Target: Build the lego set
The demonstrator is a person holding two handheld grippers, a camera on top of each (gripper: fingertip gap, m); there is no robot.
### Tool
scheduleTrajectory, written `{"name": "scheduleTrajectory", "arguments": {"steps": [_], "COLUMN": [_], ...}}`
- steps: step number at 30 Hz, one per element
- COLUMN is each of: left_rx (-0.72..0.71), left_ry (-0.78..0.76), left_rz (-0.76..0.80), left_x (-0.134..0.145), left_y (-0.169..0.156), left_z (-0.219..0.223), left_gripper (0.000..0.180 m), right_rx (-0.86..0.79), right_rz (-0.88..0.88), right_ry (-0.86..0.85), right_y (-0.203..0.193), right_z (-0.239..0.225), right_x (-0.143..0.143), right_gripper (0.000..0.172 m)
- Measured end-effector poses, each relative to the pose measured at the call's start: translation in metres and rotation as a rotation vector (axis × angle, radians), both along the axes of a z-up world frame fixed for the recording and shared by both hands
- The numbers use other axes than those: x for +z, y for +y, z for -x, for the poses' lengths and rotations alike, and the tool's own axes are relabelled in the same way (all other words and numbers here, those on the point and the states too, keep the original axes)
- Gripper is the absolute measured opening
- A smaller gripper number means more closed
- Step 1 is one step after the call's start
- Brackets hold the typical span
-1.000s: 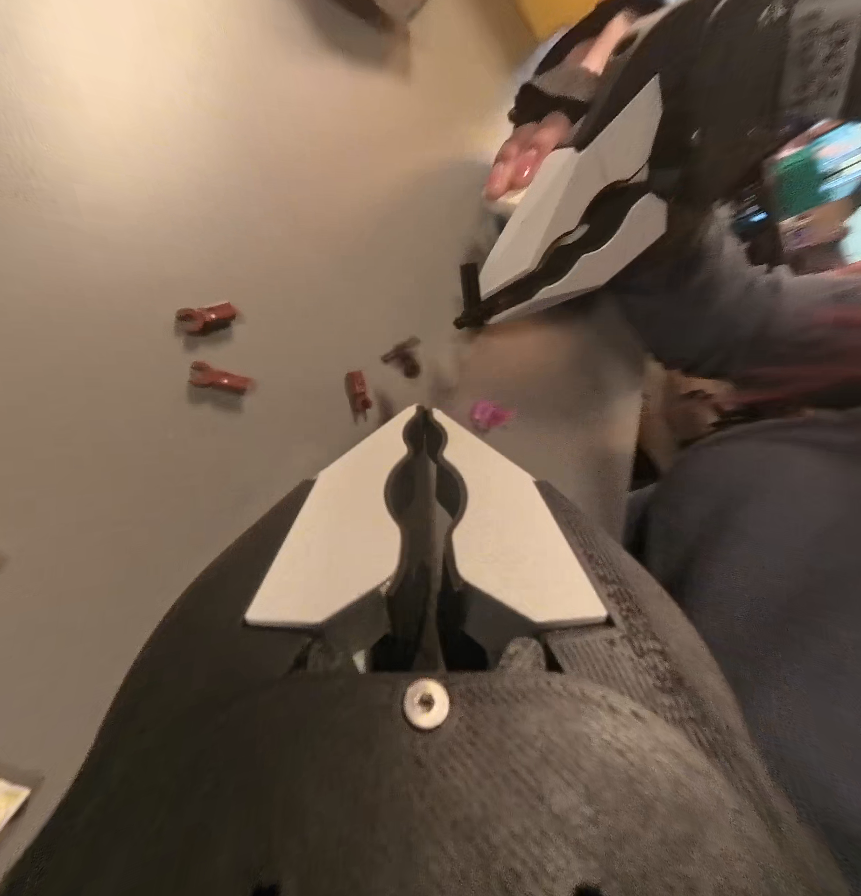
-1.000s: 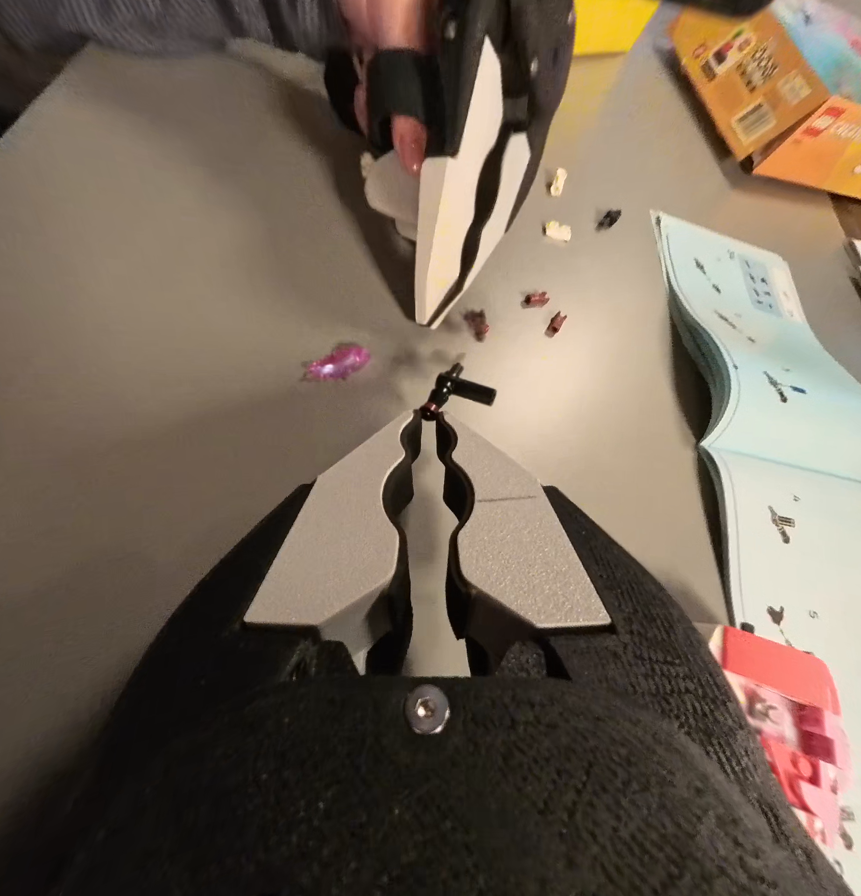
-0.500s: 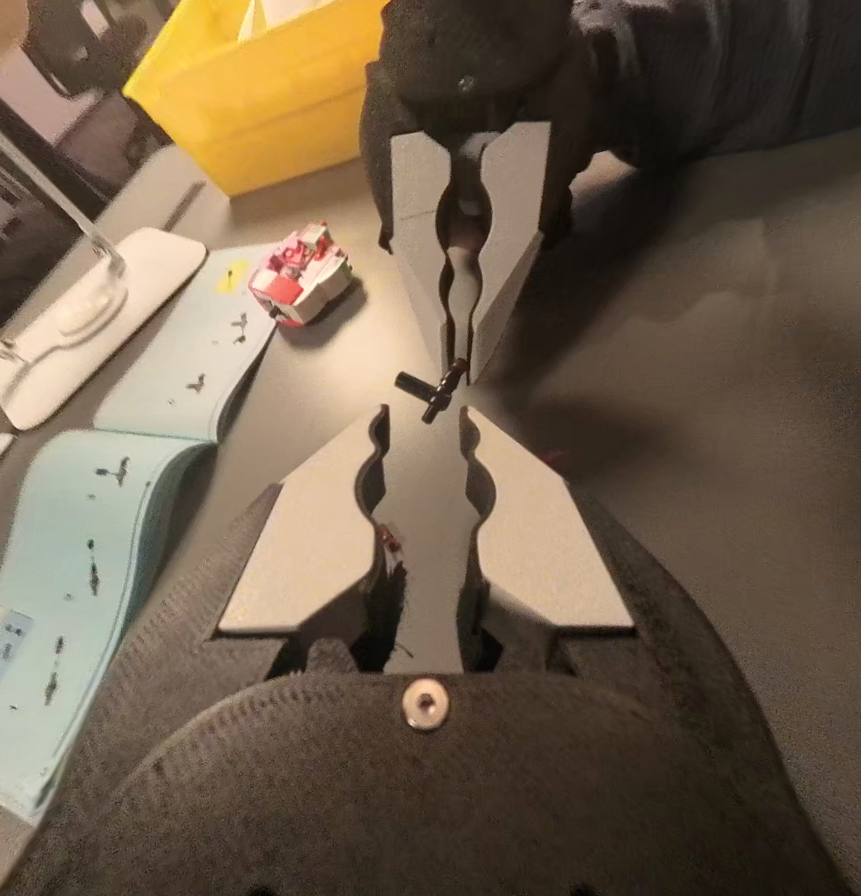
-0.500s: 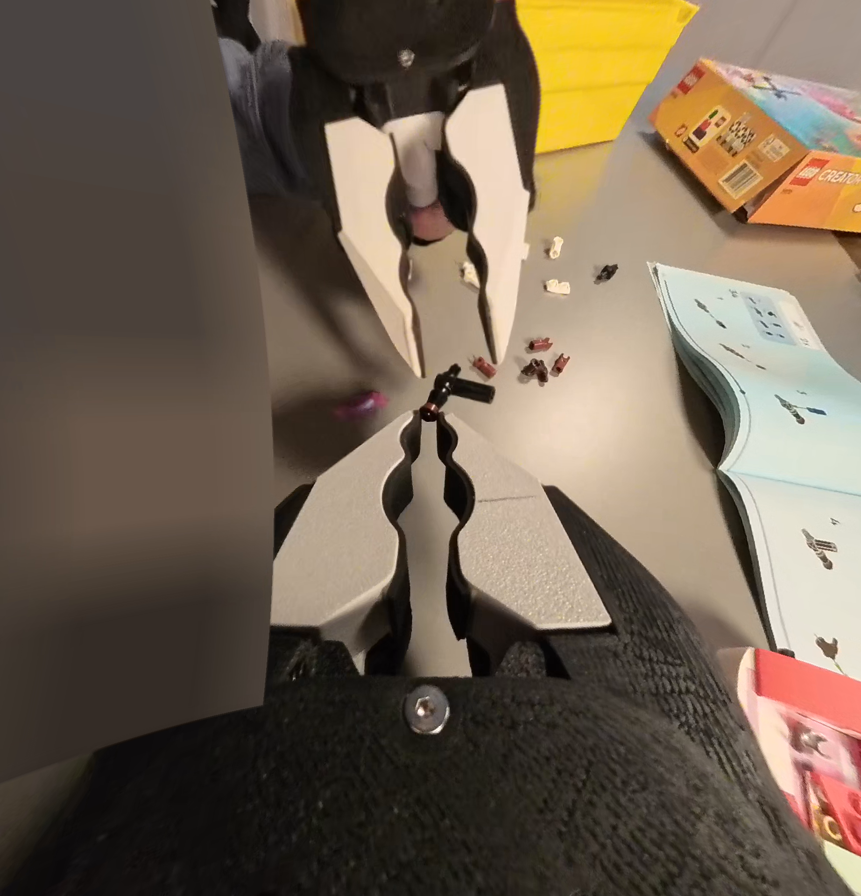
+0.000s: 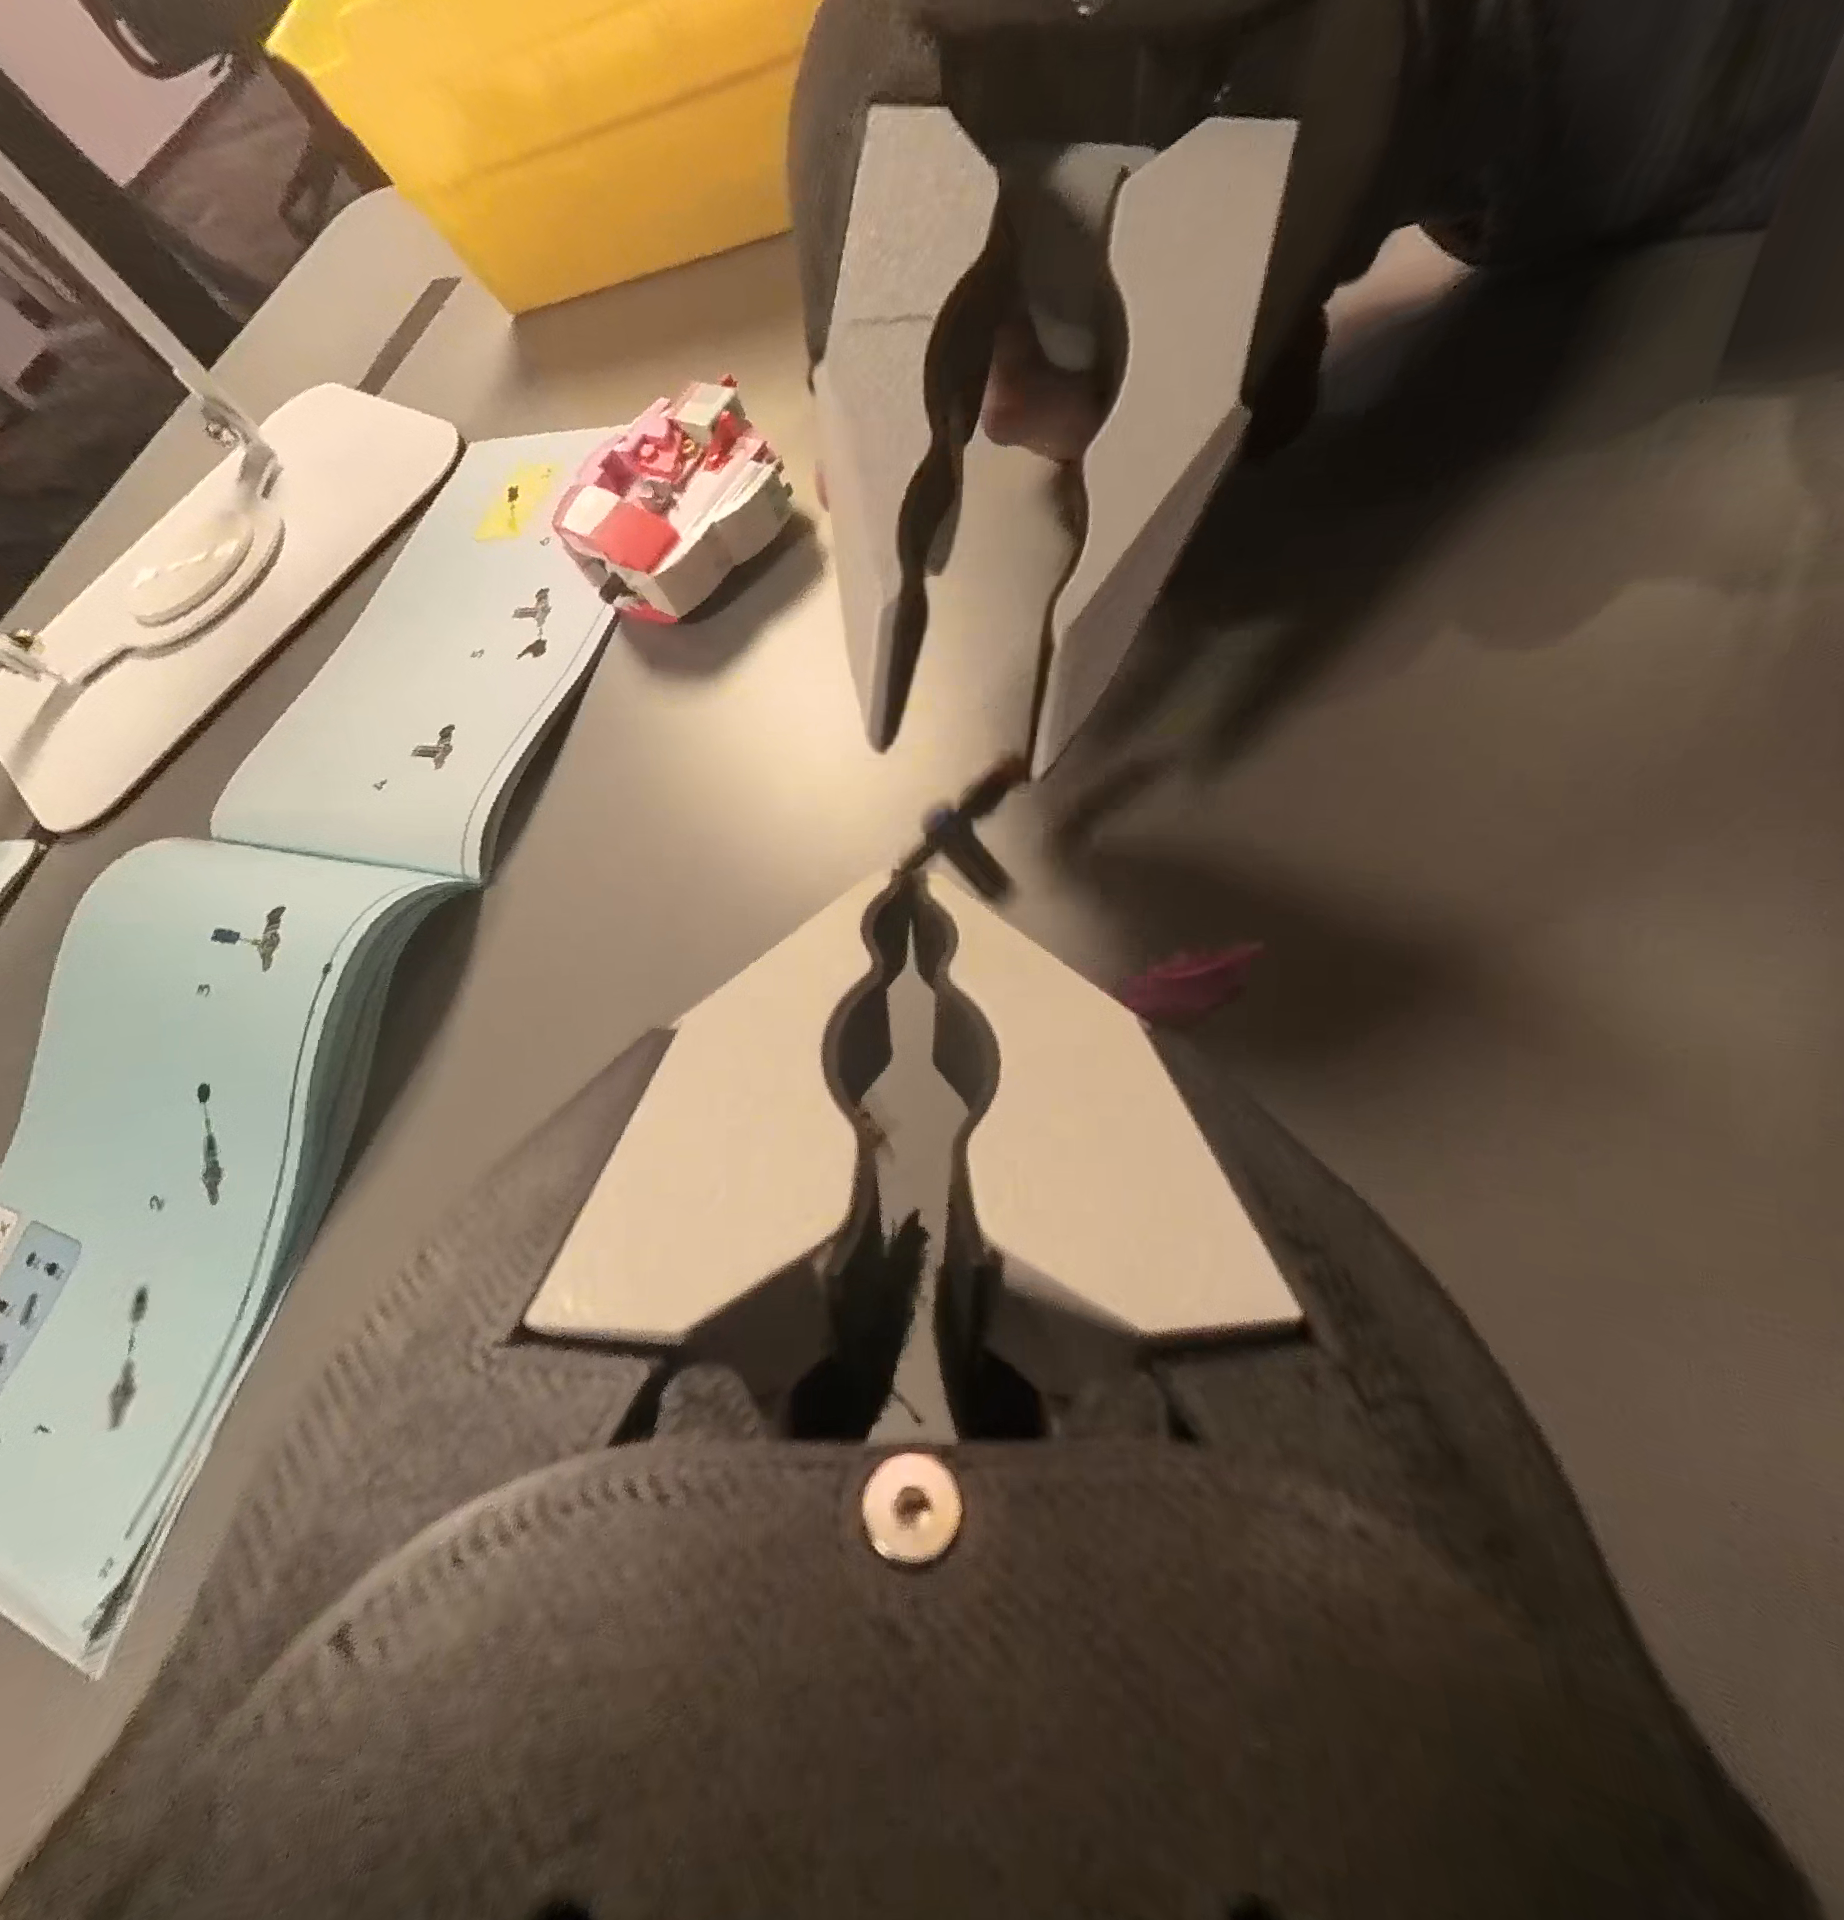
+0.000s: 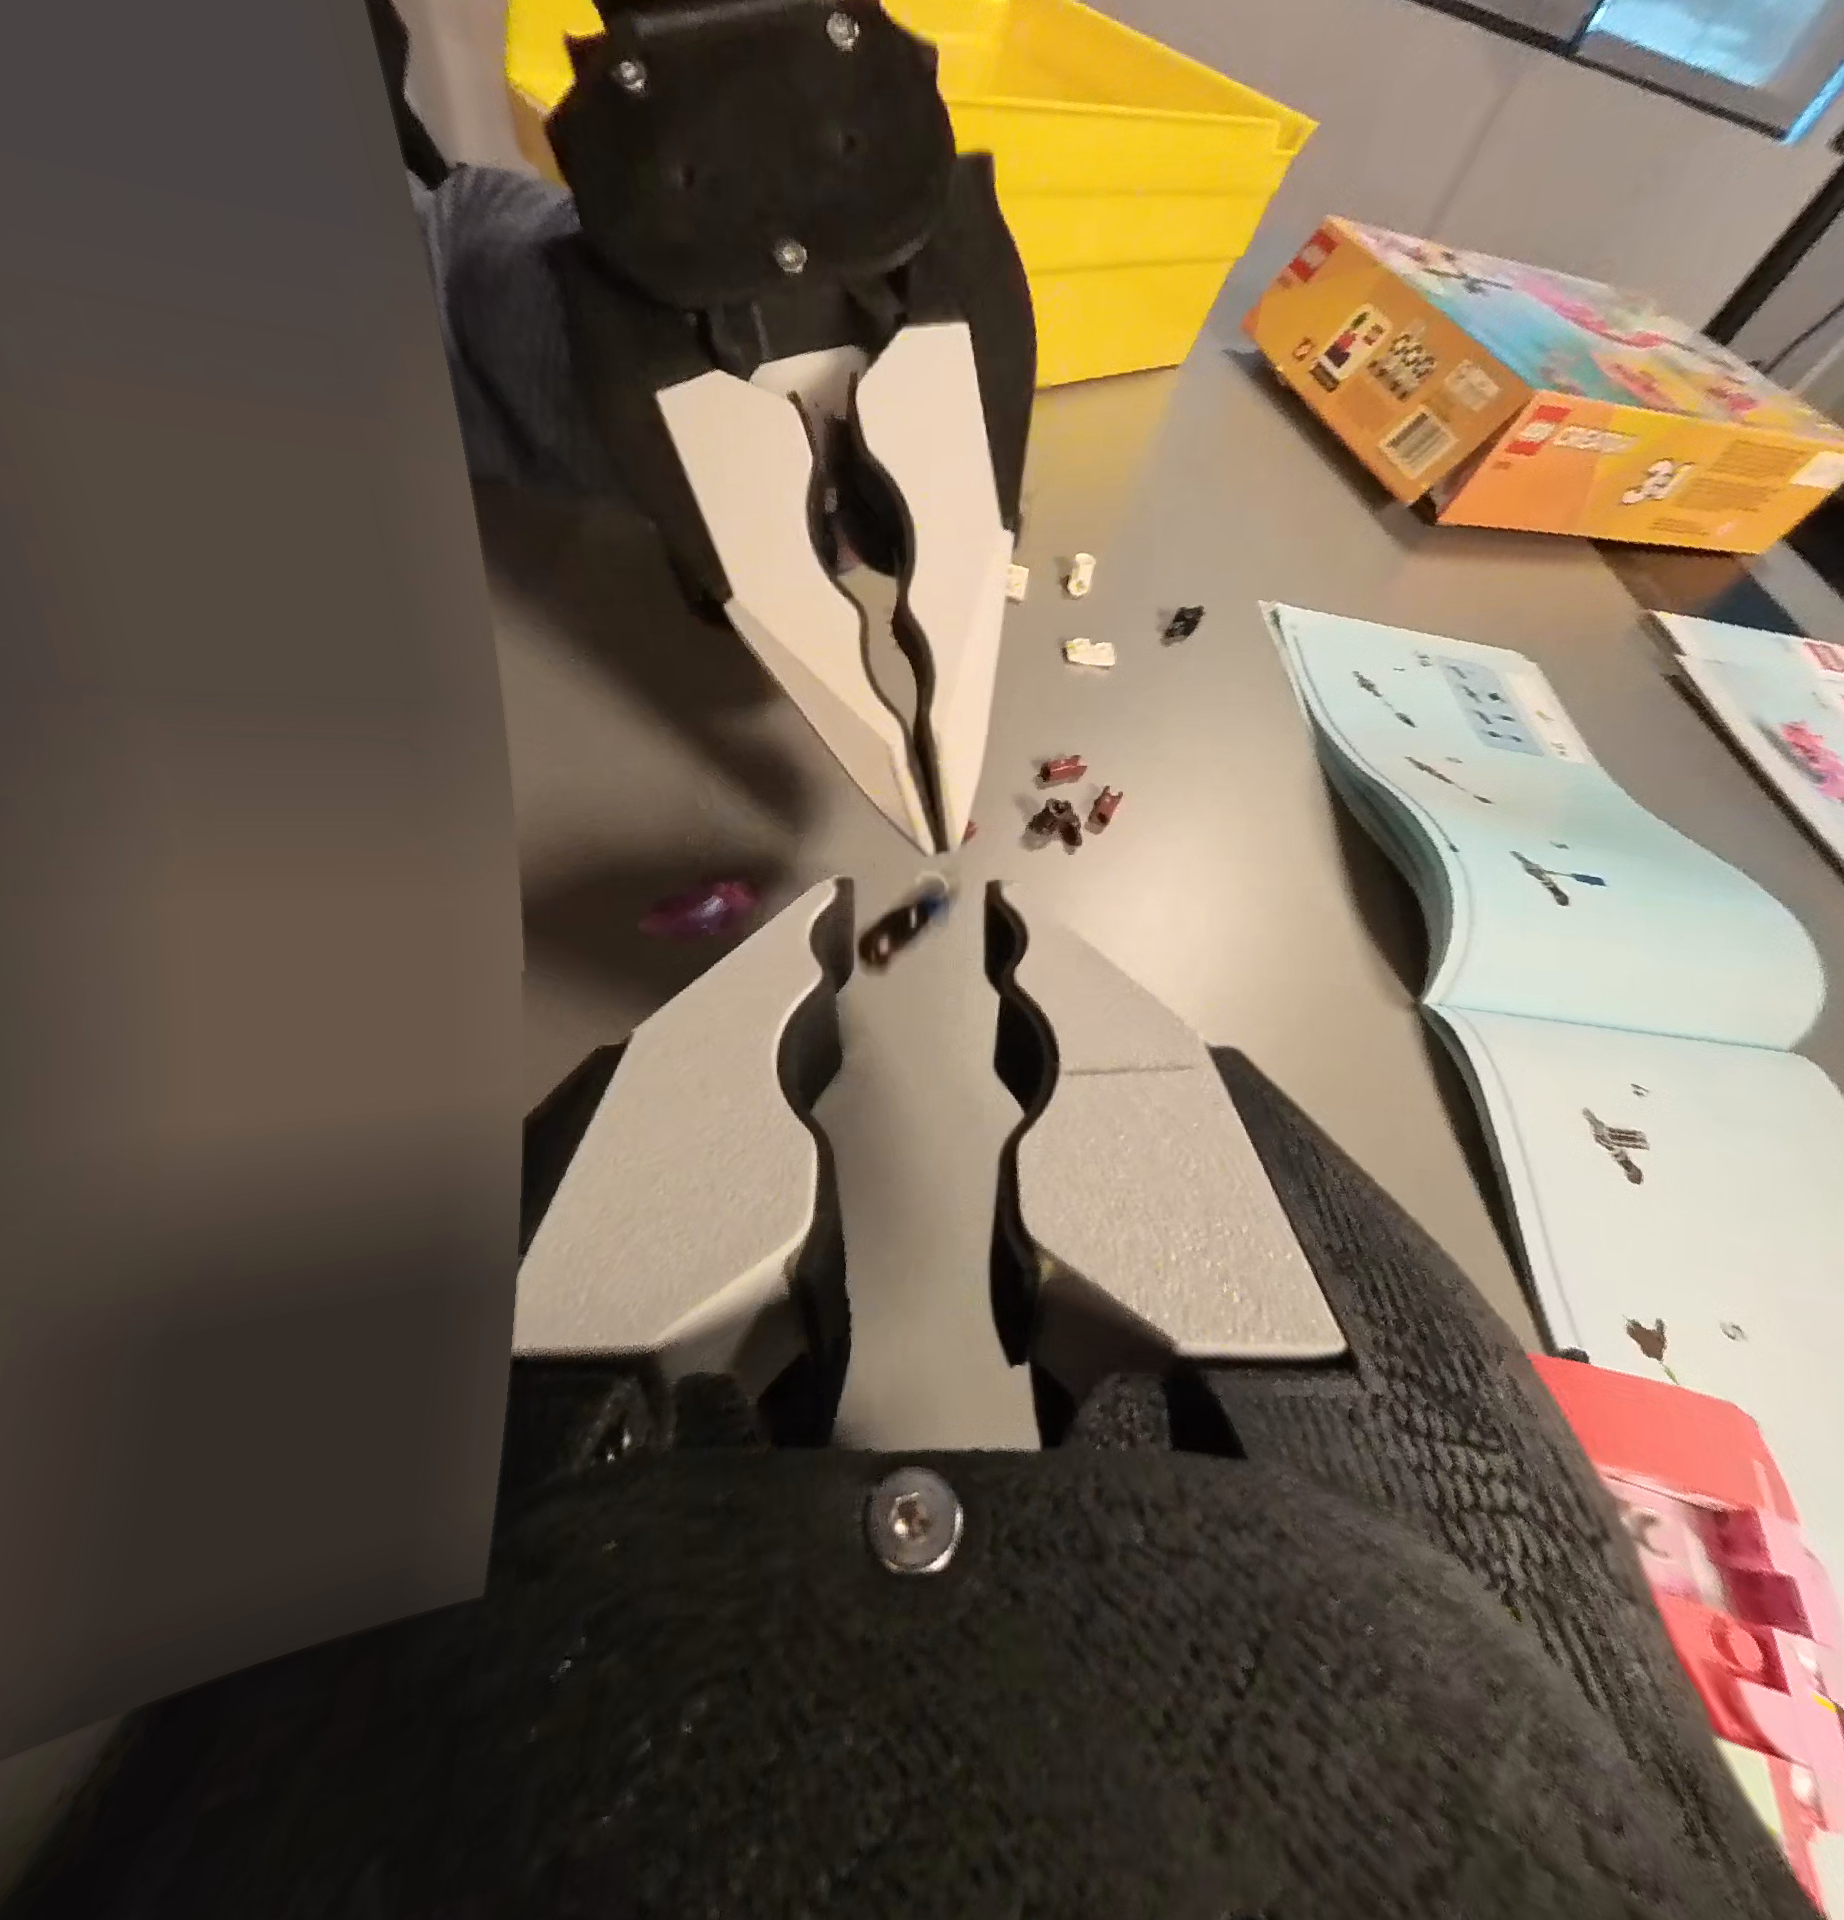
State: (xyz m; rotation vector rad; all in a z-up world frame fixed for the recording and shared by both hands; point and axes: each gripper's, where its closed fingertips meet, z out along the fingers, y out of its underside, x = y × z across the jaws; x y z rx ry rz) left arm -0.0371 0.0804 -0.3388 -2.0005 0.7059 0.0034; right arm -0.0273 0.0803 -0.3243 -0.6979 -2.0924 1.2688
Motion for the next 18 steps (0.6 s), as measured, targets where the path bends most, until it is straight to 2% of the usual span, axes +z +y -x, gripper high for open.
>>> {"name": "scheduleTrajectory", "arguments": {"steps": [3, 6, 11, 13, 18], "left_rx": [0.022, 0.050, 0.068, 0.056, -0.027], "left_ry": [-0.040, -0.046, -0.081, -0.116, -0.122], "left_rz": [0.017, 0.040, 0.072, 0.089, 0.090], "left_x": [-0.001, -0.005, -0.009, -0.010, -0.010], "left_y": [0.001, 0.002, 0.002, 0.001, -0.002], "left_z": [0.002, 0.008, 0.010, 0.006, -0.010], "left_gripper": [0.000, 0.000, 0.000, 0.012, 0.030], "right_rx": [-0.015, -0.033, -0.042, -0.039, -0.089], "right_rz": [-0.032, -0.059, 0.014, 0.000, -0.090], "right_ry": [0.056, 0.036, -0.194, -0.254, -0.292], "right_y": [0.000, 0.004, 0.013, 0.015, 0.020], "right_z": [0.002, 0.003, -0.004, -0.007, -0.004], "right_x": [0.004, 0.000, -0.020, -0.029, -0.043], "right_gripper": [0.017, 0.020, 0.035, 0.036, 0.021]}}
